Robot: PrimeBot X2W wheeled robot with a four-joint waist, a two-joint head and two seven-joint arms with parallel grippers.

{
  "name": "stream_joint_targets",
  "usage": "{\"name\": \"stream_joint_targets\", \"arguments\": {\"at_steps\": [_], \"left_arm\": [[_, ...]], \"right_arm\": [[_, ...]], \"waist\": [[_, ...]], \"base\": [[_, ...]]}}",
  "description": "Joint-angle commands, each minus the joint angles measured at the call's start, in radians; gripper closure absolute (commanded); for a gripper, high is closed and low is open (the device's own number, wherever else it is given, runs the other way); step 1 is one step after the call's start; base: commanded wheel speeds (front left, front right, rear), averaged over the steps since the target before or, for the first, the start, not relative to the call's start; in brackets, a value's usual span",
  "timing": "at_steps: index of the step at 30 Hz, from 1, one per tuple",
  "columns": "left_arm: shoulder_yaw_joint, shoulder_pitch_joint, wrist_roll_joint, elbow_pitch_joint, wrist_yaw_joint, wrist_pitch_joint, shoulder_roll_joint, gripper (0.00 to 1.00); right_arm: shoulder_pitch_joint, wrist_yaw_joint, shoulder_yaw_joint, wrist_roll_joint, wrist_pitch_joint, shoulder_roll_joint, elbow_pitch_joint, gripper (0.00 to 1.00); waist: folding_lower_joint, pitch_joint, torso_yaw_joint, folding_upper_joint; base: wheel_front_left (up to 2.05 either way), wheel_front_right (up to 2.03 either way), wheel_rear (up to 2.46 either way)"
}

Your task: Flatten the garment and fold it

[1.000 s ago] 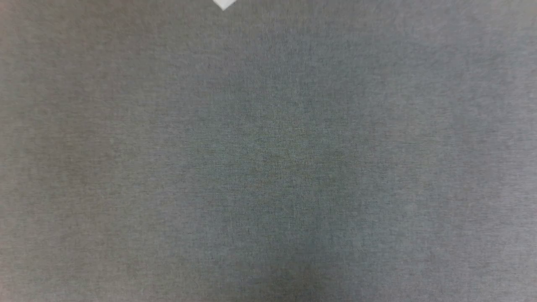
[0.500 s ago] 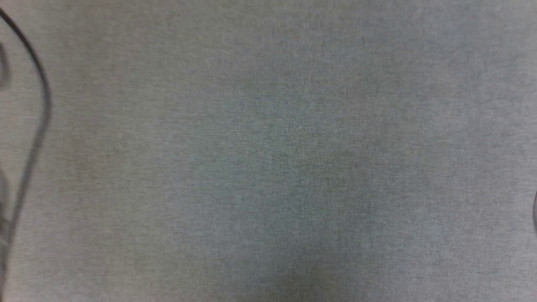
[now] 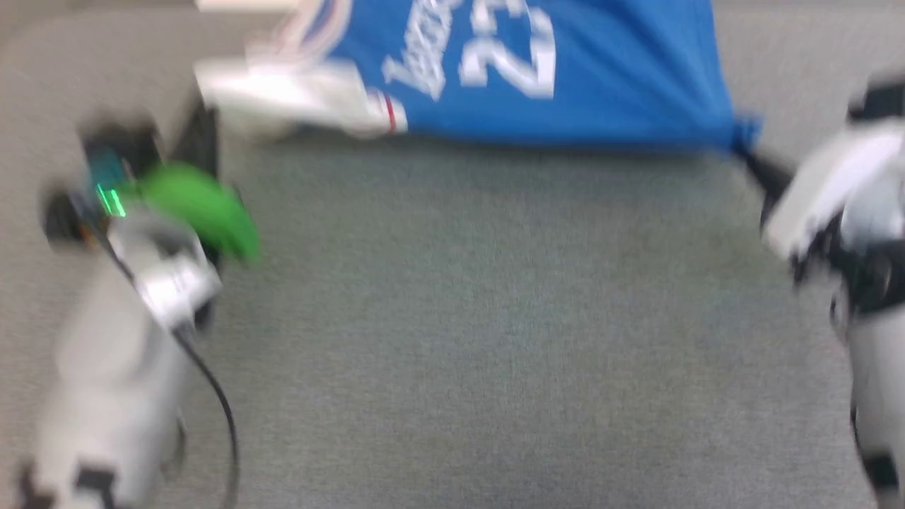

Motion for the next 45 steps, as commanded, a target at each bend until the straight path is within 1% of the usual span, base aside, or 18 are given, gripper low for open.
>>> {"name": "stream_joint_targets", "arguments": {"at_steps": [1, 5, 9, 13, 16, 21, 25, 30, 35, 40, 45], "left_arm": [[0.003, 0.062, -0.024, -0.03, 0.012, -0.002, -0.008, 1.0], [0.0, 0.28, -0.071, -0.143, 0.044, 0.035, -0.015, 1.0], [0.001, 0.485, -0.129, -0.261, 0.082, 0.099, -0.013, 1.0], [0.012, 0.665, -0.193, -0.377, 0.126, 0.165, -0.008, 1.0], [0.026, 0.781, -0.236, -0.463, 0.162, 0.215, 0.006, 1.0], [0.039, 0.926, -0.294, -0.576, 0.214, 0.303, 0.036, 1.0], [0.042, 1.021, -0.337, -0.645, 0.251, 0.376, 0.057, 1.0], [0.043, 1.092, -0.361, -0.697, 0.283, 0.419, 0.072, 1.0], [0.054, 1.115, -0.361, -0.754, 0.303, 0.41, 0.072, 1.0], [0.071, 1.065, -0.338, -0.796, 0.291, 0.387, 0.091, 1.0], [0.058, 0.93, -0.297, -0.814, 0.261, 0.424, 0.134, 1.0]], "right_arm": [[0.047, -0.001, 0.0, 0.012, -0.011, -0.004, -0.02, 1.0], [0.203, -0.001, 0.013, 0.035, -0.03, -0.011, -0.073, 1.0], [0.33, -0.001, 0.008, 0.051, -0.042, -0.003, -0.114, 1.0], [0.44, -0.001, -0.023, 0.055, -0.053, 0.004, -0.146, 1.0], [0.522, -0.001, -0.048, 0.048, -0.047, -0.003, -0.175, 1.0], [0.647, -0.001, -0.082, 0.047, 0.002, -0.01, -0.231, 1.0], [0.734, -0.001, -0.101, 0.037, 0.073, -0.008, -0.279, 1.0], [0.806, -0.001, -0.118, 0.017, 0.161, 0.006, -0.326, 1.0], [0.82, -0.001, -0.139, -0.009, 0.186, 0.024, -0.372, 1.0], [0.782, -0.001, -0.138, -0.027, 0.194, 0.029, -0.409, 1.0], [0.704, -0.001, -0.141, -0.043, 0.223, 0.014, -0.43, 1.0]], "waist": [[0.0002, -0.158, 0.028, -0.0001], [0.0002, -0.214, 0.025, -0.0001], [0.0002, -0.254, 0.019, -0.0001], [0.0002, -0.282, 0.018, -0.0001], [0.0002, -0.296, 0.02, -0.0001], [0.0002, -0.314, 0.02, -0.0001], [0.0002, -0.324, 0.013, -0.0001], [0.0002, -0.33, 0.005, -0.0001], [0.0002, -0.327, 0.0, -0.0001], [0.0002, -0.311, 0.001, -0.0001], [0.0002, -0.27, 0.006, -0.0001]], "base": [[0.0, 0.0, 0.0], [0.0, 0.0, 0.0], [0.0, 0.0, 0.0], [0.0, 0.0, 0.0], [0.0, 0.0, 0.0], [0.0, 0.0, 0.0], [0.0, 0.0, 0.0], [0.0, 0.0, 0.0], [0.0, 0.0, 0.0], [0.0, 0.0, 0.0], [0.0, 0.0, 0.0]]}}
